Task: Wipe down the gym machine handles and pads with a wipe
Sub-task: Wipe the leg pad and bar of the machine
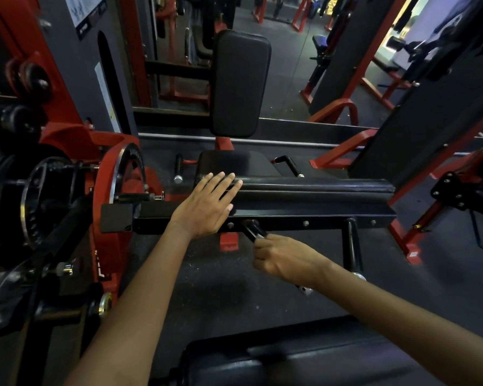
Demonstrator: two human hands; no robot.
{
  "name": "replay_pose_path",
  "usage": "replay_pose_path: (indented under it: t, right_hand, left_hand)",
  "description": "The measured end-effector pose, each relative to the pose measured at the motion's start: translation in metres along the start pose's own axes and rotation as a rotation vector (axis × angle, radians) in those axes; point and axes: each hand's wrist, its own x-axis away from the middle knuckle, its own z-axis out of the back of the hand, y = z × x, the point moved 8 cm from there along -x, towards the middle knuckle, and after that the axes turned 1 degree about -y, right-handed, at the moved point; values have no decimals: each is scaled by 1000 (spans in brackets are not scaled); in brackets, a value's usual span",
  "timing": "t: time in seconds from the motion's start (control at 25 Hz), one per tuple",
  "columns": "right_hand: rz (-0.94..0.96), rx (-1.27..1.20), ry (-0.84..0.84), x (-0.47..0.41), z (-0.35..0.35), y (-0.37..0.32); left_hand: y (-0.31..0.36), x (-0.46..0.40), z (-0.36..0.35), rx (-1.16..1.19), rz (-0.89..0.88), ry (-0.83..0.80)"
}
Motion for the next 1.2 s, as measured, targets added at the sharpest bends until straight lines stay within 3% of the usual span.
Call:
replay_pose_path:
  t: [0.24,0.36,0.52,0.64,0.72,0.8,0.92,1.2]
  right_hand:
    - [-5,-172,-27,61,16,-25]
    - [-125,-504,-32,71,26,-3]
    - [-675,-870,395,69,24,79]
    - [-1087,-1048,222,48,-32,92]
    - [-1243,-1181,90,35,-63,87]
    - [-1343,-1408,100,30,-76,85]
    - [-1252,-1890,94,25,-79,71]
    - [-869,-2067,-356,57,-92,44]
  left_hand:
    - [0,0,0,7,-6,1]
    - [0,0,-1,5,-5,-5]
    - [0,-1,-2,2,-3,-18]
    - [0,-1,-2,9,-3,-13]
    - [0,-1,-2,12,-3,-10]
    - [0,-1,-2,11,-4,-6]
    - [-1,-1,-3,4,-7,8]
    - [-1,-1,-4,2,-14,43]
